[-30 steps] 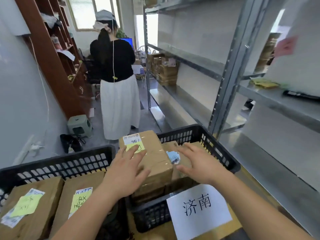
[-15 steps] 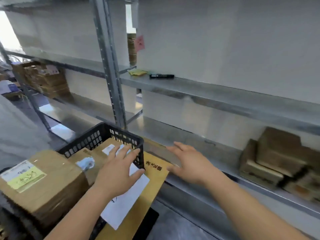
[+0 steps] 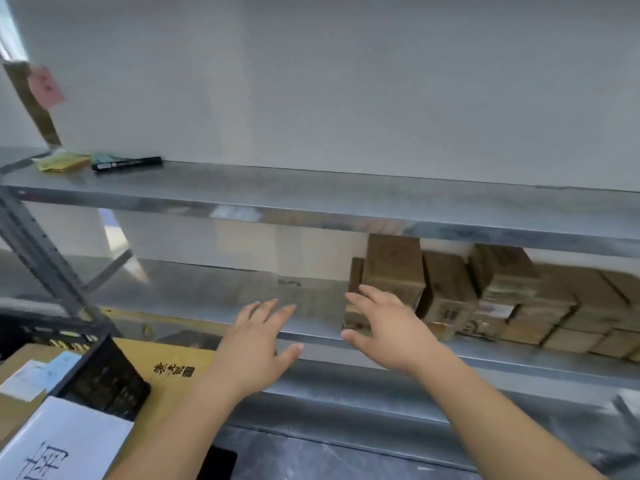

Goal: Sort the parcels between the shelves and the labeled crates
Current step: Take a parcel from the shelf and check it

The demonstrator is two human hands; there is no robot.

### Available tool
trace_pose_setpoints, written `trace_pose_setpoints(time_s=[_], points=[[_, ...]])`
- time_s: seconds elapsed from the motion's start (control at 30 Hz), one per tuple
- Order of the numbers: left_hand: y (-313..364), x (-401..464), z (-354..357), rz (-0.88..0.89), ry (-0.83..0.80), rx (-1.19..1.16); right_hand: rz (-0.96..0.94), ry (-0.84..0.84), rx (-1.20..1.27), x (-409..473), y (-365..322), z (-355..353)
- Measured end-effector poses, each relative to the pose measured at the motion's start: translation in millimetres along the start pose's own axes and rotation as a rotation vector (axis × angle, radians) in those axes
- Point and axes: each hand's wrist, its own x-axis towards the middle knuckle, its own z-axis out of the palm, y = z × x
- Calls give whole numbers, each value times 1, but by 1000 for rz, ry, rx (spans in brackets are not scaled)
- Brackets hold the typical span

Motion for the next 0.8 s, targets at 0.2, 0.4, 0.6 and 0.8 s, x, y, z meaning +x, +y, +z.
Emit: trace_pose_setpoints(time_s=[0.2, 0.4, 0.6, 0.8], points=[[54, 62, 23, 44, -48, -31, 65, 34, 36, 21, 75, -19], [74, 110, 37, 84, -120, -80, 214, 35, 54, 48, 117, -23], [79, 163, 42, 124, -163, -96, 316, 10, 141, 75, 137, -27], [81, 230, 46, 220, -211, -103, 407, -22, 274, 111, 149, -32]])
